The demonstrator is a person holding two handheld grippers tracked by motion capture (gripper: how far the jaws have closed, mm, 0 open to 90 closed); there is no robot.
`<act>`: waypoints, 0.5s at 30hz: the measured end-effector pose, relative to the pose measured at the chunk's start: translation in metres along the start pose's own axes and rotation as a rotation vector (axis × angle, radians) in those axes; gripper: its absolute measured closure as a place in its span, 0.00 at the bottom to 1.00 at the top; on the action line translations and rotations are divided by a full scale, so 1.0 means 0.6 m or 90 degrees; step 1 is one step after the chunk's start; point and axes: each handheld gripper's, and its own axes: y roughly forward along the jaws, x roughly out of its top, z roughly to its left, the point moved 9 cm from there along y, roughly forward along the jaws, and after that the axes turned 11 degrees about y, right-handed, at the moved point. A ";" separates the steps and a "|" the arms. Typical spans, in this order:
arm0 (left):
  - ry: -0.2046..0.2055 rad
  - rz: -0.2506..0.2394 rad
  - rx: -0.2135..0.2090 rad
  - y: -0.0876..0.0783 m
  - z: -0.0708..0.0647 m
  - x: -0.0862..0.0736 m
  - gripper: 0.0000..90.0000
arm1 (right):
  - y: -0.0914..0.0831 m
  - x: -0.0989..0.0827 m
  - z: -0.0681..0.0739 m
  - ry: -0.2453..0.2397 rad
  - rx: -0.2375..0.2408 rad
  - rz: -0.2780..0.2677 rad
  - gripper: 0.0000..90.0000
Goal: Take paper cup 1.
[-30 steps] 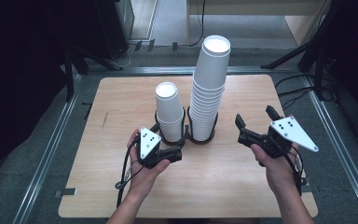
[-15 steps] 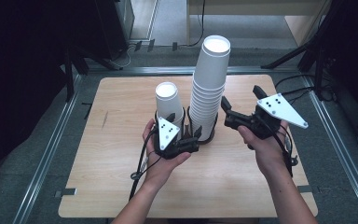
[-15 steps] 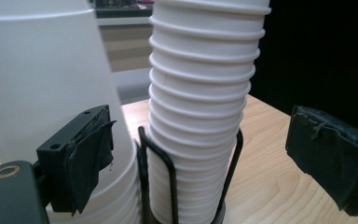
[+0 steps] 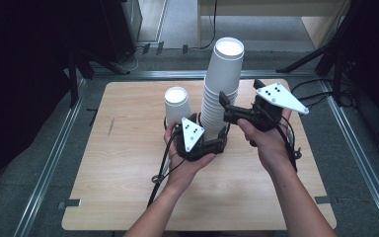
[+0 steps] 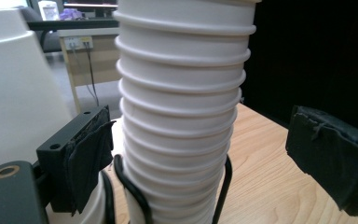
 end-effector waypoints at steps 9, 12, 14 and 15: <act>0.014 0.002 0.012 0.030 -0.007 0.002 0.02 | 0.034 0.012 0.004 -0.007 0.005 0.024 0.00; 0.017 0.010 0.029 0.044 -0.003 0.002 0.02 | 0.044 0.018 0.007 0.009 0.016 0.025 0.00; 0.017 0.006 0.034 0.048 -0.003 0.004 0.02 | 0.047 0.017 0.007 0.007 0.018 0.028 0.00; 0.016 0.004 0.037 0.050 -0.002 0.004 0.02 | 0.051 0.016 0.007 0.007 0.018 0.033 0.00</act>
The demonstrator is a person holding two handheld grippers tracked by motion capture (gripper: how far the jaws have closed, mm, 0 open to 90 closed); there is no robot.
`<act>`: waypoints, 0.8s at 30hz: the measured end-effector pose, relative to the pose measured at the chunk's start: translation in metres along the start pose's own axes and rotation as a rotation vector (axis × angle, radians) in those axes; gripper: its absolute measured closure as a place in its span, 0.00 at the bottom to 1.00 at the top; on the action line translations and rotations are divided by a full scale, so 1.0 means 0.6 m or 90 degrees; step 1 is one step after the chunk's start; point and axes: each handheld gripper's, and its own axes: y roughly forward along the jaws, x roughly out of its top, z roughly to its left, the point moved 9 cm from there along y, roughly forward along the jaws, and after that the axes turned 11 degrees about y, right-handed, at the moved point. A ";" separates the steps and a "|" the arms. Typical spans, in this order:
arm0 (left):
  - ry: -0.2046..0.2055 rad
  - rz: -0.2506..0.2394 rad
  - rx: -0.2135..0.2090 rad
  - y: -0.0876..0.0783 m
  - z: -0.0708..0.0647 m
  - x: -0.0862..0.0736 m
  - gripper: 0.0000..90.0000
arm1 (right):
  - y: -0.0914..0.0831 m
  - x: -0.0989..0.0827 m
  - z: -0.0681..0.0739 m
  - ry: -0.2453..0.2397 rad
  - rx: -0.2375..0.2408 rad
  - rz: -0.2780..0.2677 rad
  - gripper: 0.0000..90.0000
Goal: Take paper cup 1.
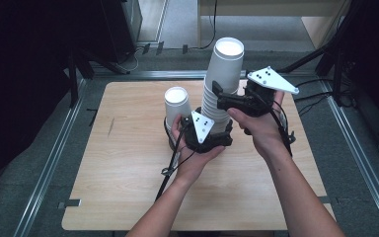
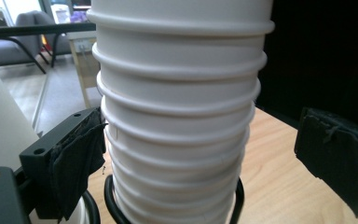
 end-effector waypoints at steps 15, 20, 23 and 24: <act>0.004 -0.009 0.025 0.026 0.007 -0.002 0.02 | 0.038 -0.003 0.006 0.023 0.042 0.021 0.05; 0.004 -0.006 0.032 0.030 0.007 -0.003 0.02 | 0.044 -0.004 0.007 0.035 0.041 0.018 0.09; 0.006 0.001 0.040 0.032 0.009 -0.005 0.05 | 0.047 -0.004 0.008 0.033 0.033 0.010 0.10; 0.006 0.001 0.040 0.032 0.009 -0.005 0.05 | 0.047 -0.004 0.008 0.033 0.033 0.010 0.10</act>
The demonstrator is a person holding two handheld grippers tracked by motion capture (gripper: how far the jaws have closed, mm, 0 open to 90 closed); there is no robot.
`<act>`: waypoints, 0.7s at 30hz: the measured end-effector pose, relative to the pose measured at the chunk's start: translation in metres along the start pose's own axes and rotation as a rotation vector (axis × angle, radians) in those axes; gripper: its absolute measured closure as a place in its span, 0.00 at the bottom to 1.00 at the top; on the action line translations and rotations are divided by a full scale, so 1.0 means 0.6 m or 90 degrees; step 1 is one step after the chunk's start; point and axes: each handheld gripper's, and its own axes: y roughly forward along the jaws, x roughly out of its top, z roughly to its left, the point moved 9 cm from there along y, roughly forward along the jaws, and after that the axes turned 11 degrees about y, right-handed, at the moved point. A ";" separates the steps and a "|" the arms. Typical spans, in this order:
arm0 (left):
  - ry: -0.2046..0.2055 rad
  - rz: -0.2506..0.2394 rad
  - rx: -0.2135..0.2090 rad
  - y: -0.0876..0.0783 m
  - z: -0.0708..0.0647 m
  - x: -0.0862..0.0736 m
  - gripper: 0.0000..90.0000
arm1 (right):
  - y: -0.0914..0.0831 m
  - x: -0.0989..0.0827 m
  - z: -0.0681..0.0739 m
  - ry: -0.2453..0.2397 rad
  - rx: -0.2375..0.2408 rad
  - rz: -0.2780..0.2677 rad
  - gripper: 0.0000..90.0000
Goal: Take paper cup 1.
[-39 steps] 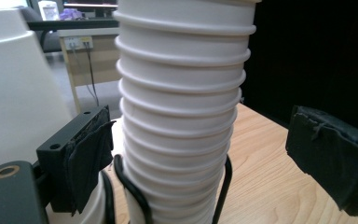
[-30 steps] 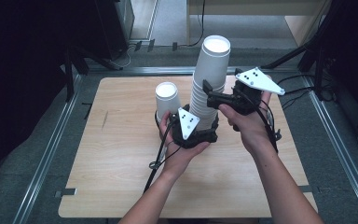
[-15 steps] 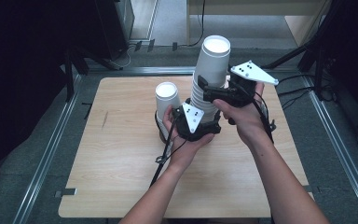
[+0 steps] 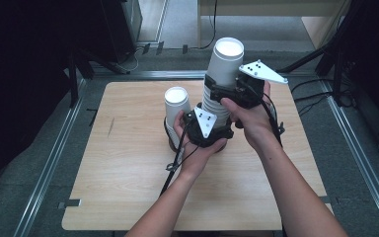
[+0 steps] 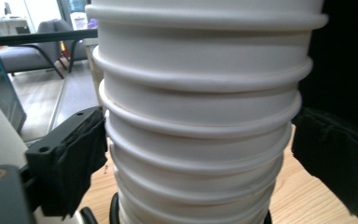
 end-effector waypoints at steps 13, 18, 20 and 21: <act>-0.001 -0.003 -0.002 -0.001 0.001 0.001 0.06 | -0.007 0.020 0.011 -0.015 -0.006 -0.029 0.12; -0.003 -0.002 -0.004 -0.002 0.002 0.001 0.07 | -0.010 0.031 0.015 -0.020 -0.010 -0.039 0.12; -0.005 -0.001 -0.003 -0.002 0.002 0.001 0.07 | -0.011 0.035 0.016 -0.024 -0.012 -0.044 0.12; -0.006 -0.002 -0.003 -0.002 0.002 0.001 0.07 | -0.011 0.037 0.017 -0.024 -0.015 -0.048 0.12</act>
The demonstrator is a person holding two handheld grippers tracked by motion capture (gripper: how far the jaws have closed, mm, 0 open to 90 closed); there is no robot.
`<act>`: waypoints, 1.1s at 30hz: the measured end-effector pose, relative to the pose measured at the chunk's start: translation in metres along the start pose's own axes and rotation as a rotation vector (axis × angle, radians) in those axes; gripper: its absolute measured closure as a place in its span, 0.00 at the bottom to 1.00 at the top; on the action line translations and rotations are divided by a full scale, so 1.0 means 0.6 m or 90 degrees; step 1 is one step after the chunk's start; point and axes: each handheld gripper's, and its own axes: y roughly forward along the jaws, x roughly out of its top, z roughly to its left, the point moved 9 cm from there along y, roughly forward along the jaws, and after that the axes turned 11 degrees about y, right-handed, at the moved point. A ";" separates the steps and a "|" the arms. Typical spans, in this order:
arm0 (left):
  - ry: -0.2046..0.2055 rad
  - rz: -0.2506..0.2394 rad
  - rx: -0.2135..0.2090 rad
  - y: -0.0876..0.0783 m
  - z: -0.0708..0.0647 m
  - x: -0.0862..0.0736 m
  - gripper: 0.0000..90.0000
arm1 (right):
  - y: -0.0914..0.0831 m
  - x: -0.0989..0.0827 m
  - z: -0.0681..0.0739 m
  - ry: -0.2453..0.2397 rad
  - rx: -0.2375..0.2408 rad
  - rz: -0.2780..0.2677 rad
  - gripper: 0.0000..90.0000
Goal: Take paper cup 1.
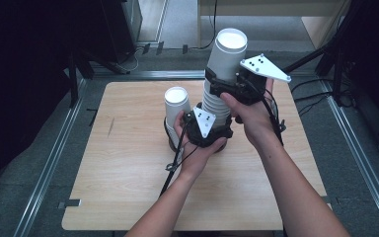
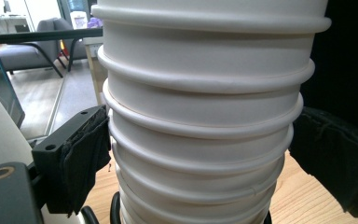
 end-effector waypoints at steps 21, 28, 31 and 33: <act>-0.002 -0.008 -0.004 -0.003 0.002 0.004 0.08 | -0.036 0.070 0.022 -0.038 -0.013 -0.137 0.13; -0.002 -0.007 -0.004 -0.003 0.002 0.004 0.08 | -0.060 0.094 0.030 -0.032 -0.018 -0.171 0.13; 0.001 -0.005 -0.005 -0.004 0.002 0.003 0.08 | -0.066 0.098 0.032 -0.033 -0.019 -0.175 0.13; 0.001 -0.007 -0.005 -0.004 0.002 0.003 0.08 | -0.072 0.101 0.031 -0.033 -0.021 -0.177 0.13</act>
